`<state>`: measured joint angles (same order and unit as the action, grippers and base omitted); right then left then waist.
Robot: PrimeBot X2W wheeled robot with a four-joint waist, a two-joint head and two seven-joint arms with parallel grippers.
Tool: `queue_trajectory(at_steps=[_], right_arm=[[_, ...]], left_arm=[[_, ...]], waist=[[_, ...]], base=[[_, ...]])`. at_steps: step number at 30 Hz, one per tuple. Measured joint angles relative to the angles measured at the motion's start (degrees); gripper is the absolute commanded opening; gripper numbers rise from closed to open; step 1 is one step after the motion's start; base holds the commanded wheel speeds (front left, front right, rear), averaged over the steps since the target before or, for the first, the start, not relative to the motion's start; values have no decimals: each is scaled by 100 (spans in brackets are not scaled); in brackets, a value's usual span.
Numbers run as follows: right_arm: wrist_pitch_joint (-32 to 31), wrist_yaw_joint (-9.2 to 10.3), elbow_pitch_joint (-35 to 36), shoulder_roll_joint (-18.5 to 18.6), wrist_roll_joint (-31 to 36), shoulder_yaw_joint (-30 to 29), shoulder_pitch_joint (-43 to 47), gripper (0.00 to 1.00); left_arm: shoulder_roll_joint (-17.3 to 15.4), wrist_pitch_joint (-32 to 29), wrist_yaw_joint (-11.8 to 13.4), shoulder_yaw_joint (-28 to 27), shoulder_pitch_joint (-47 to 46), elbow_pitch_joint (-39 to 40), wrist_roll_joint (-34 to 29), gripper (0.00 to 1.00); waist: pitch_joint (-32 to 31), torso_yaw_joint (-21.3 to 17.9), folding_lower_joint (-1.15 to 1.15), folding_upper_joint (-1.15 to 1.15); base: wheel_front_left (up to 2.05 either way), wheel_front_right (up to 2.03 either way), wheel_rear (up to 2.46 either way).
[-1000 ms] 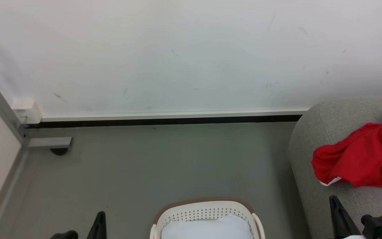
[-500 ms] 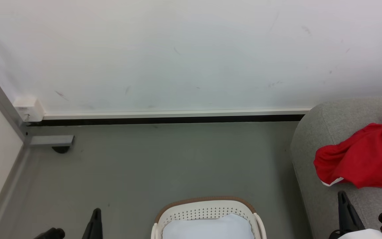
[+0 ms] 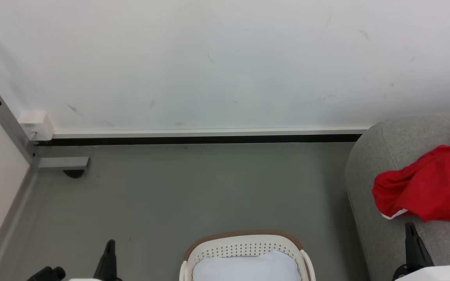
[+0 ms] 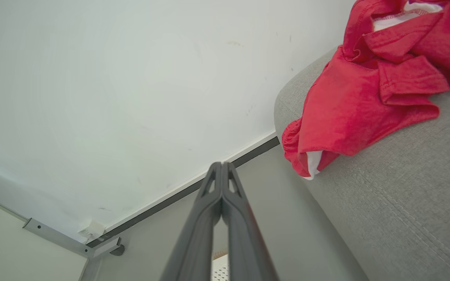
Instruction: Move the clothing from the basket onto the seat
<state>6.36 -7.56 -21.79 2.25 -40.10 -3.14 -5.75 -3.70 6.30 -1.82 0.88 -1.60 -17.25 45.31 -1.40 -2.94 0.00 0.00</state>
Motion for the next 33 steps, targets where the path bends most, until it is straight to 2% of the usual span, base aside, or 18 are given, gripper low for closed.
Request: queue_trajectory(at_steps=[33], right_arm=[[-587, 0, 350, 10, -2379, -146, -1, 0]], left_arm=[[45, -580, -244, -336, -196, 137, 2126, 0]], waist=[[57, 106, 0, 0]], base=[[0, 0, 0]])
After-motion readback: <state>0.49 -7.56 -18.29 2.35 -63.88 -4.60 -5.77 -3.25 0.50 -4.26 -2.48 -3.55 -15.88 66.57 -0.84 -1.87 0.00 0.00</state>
